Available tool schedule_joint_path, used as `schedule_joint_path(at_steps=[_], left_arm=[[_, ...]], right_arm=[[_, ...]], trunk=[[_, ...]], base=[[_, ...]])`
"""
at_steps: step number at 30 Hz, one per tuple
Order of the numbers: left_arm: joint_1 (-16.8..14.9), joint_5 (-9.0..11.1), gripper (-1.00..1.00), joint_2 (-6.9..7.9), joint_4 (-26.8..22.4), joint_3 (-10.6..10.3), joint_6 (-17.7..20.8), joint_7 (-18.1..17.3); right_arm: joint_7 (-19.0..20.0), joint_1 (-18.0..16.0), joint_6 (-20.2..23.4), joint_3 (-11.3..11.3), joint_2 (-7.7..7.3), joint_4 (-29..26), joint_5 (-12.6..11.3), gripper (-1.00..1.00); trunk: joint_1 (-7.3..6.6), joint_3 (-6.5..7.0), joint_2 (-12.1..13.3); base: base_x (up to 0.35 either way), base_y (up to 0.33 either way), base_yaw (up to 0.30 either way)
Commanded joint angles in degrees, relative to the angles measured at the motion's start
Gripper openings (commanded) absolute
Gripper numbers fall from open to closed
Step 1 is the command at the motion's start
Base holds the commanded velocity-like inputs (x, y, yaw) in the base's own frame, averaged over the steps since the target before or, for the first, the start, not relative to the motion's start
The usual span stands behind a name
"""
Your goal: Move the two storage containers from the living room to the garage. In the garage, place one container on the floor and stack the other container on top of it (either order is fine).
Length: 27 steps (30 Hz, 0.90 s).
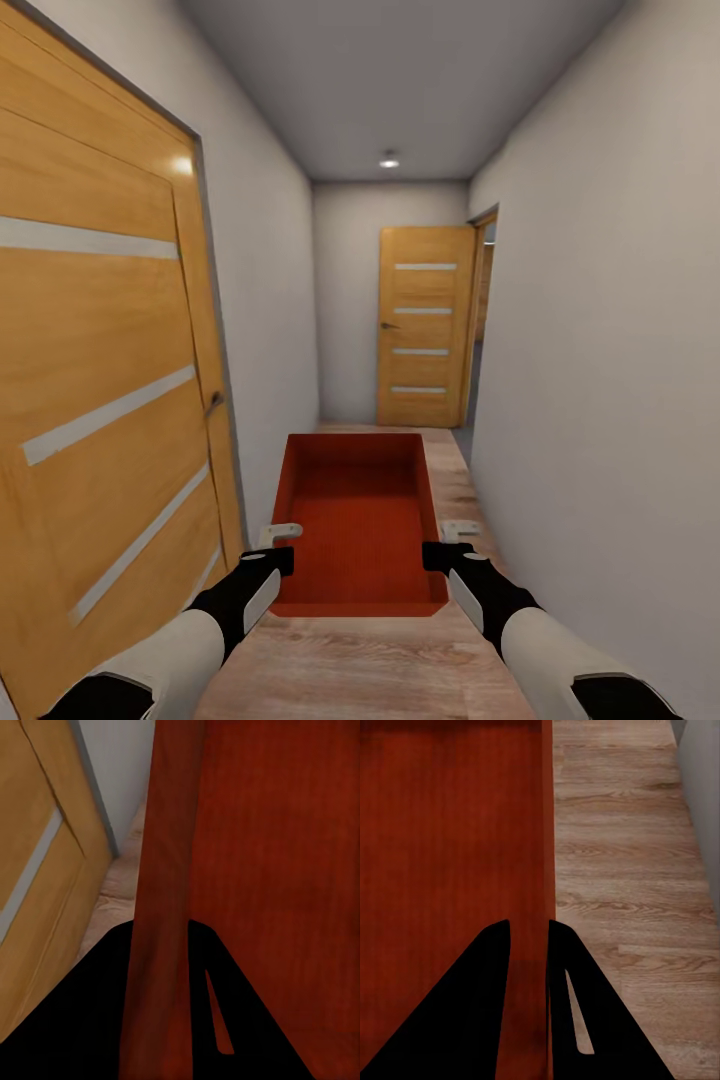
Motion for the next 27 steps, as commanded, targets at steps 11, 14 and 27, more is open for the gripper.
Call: schedule_joint_path(at_steps=[11, 14, 27], left_arm=[[-0.1, 0.1, -1.00, 2.39, -0.4, 2.5, 0.1, 0.4], [-0.1, 0.1, -1.00, 2.39, -0.4, 2.5, 0.1, 0.4], [-0.1, 0.1, -1.00, 2.42, -0.4, 2.5, 0.2, 0.4]], right_arm=[[0.2, 0.0, 0.4, -0.4, -0.37, 0.0, -1.3, -1.00], [0.2, 0.0, 0.4, -0.4, -0.37, 0.0, -1.3, -1.00], [0.2, 0.0, 0.3, -0.4, -0.37, 0.0, -1.3, -1.00]], trunk=[[0.05, -0.02, 0.0], [0.05, -0.02, 0.0], [0.05, -0.02, 0.0]], base=[[0.329, 0.000, -0.208], [0.329, 0.000, -0.179], [0.329, 0.000, -0.013]])
